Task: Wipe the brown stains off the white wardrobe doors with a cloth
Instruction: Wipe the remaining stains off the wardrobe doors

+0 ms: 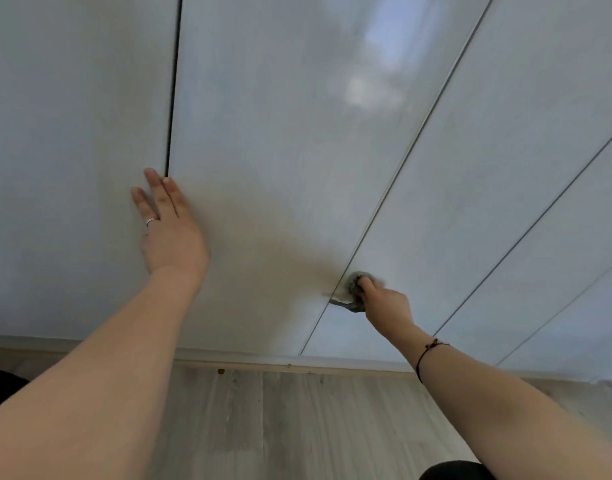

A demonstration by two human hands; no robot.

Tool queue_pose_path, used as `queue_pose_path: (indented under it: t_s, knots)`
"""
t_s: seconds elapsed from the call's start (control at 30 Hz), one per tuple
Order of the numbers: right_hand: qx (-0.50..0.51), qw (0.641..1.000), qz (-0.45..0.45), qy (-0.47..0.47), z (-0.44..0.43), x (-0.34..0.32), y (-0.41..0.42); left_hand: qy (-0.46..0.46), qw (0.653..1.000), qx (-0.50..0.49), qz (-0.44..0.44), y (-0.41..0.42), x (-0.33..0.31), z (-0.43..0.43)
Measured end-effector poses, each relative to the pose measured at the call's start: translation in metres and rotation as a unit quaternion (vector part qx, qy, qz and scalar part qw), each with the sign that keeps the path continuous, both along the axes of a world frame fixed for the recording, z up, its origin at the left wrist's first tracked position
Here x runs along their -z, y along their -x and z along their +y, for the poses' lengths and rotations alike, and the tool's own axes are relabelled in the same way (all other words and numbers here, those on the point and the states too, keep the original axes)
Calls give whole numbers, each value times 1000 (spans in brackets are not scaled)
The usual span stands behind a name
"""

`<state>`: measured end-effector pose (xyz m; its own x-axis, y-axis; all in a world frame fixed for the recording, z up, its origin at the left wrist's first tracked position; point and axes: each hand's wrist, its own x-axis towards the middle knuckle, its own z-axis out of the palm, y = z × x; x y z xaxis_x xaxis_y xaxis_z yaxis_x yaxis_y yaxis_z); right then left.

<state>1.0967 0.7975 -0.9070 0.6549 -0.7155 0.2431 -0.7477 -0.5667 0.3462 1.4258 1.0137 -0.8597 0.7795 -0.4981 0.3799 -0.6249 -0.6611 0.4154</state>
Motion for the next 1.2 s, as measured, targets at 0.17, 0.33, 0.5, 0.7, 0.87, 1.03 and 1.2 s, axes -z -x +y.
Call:
queue_pose_path:
  t_s: [0.17, 0.33, 0.5, 0.7, 0.87, 1.03, 1.2]
  knots:
    - [158, 919, -360, -27, -10, -27, 18, -7, 1000, -3, 7, 1, -4, 2]
    - [49, 950, -300, -66, 4, -17, -18, -14, 1000, 0, 7, 0, -2, 2]
    - [-93, 988, -116, -43, 14, -7, -39, -12, 1000, 3, 13, 1, -5, 4]
    - [131, 926, -352, -32, -5, -22, 0, -15, 1000, 16, 19, -2, -6, 8]
    - [123, 942, -310, -29, -3, -23, -8, -13, 999, 22, 20, -2, -4, 7]
    - [189, 895, -399, -62, -4, -18, -27, -21, 999, 19, 18, 0, -8, 9]
    - [158, 830, -534, -39, -3, -40, -44, -32, 999, 29, 10, -4, -9, 14]
